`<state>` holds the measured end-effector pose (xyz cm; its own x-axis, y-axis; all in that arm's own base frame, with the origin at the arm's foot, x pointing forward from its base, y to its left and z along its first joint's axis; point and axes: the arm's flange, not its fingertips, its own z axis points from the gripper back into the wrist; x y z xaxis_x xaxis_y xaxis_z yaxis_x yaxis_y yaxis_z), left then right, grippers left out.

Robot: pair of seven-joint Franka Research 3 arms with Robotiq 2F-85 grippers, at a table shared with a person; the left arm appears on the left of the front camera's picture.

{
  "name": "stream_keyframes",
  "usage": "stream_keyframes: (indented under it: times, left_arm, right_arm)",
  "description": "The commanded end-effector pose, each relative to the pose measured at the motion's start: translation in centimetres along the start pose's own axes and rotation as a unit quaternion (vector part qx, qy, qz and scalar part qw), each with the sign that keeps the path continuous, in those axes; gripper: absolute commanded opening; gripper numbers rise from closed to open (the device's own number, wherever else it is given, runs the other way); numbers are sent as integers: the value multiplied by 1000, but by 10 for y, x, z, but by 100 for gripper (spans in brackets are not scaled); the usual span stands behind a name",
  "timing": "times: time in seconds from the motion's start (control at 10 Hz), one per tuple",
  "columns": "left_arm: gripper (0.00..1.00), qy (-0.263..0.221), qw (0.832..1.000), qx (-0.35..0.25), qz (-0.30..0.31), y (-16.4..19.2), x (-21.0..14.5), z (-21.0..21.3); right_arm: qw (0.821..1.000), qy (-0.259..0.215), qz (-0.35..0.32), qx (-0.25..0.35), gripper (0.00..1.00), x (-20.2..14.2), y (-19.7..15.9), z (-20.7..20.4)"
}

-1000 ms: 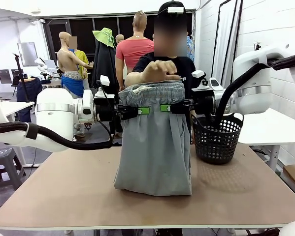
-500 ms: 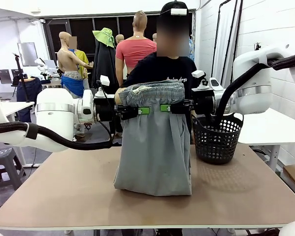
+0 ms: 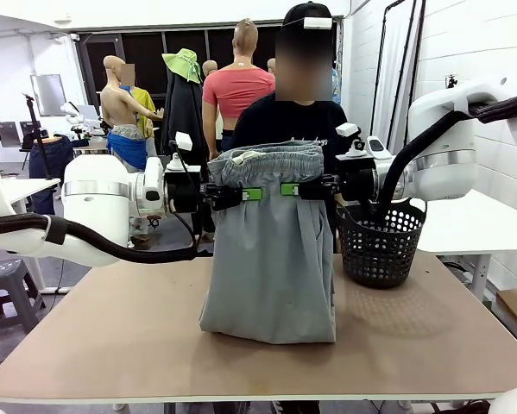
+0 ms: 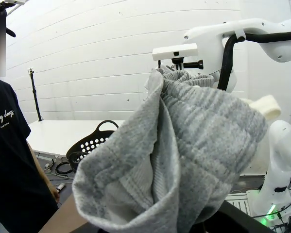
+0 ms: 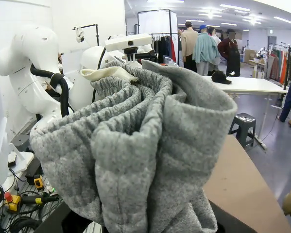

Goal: Fold the training pants.
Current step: Fold the Training pants in half.

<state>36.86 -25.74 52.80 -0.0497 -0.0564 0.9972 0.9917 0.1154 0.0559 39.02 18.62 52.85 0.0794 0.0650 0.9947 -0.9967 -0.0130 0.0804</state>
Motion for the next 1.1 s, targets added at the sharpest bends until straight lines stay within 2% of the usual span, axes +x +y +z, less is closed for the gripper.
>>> stream_keyframes:
  times: [0.0,1.0]
  left_arm:
    - [0,1,1000,3,-11,-2,4,-2]
    - [0,1,1000,3,-11,-2,4,-2]
  right_arm:
    - [1000,-12,0,2,0,0,2,-1]
    - [1000,-12,0,2,0,0,2,-1]
